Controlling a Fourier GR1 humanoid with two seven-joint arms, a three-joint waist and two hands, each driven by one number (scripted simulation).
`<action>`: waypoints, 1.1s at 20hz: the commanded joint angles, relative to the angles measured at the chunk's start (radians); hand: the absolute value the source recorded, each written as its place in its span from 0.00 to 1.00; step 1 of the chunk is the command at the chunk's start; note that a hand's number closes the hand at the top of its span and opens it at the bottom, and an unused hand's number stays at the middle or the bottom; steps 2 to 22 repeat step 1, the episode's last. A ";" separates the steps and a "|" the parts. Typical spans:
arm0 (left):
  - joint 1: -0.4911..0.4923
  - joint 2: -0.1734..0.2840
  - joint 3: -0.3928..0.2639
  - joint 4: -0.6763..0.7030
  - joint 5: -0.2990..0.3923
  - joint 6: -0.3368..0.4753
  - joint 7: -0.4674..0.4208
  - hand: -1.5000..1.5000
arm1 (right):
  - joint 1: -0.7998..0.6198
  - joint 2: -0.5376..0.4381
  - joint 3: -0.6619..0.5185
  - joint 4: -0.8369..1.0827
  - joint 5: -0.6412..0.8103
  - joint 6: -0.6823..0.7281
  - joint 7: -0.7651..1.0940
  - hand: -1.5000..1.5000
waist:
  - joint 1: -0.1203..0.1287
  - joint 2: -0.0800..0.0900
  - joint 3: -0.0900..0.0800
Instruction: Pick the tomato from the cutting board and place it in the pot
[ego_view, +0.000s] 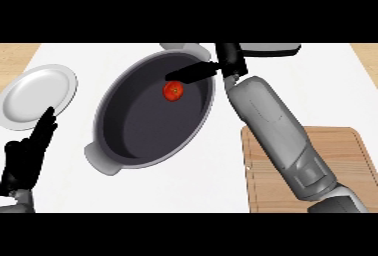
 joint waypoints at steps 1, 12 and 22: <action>0.022 0.001 0.011 0.010 0.000 -0.014 -0.033 0.50 | 0.163 -0.059 -0.009 -0.144 -0.023 0.073 -0.007 0.00 | -0.013 -0.003 0.000; 0.022 0.001 0.011 0.010 0.000 -0.014 -0.033 0.50 | 0.163 -0.059 -0.009 -0.144 -0.023 0.073 -0.007 0.00 | -0.013 -0.003 0.000; 0.022 0.001 0.011 0.010 0.000 -0.014 -0.033 0.50 | 0.163 -0.059 -0.009 -0.144 -0.023 0.073 -0.007 0.00 | -0.013 -0.003 0.000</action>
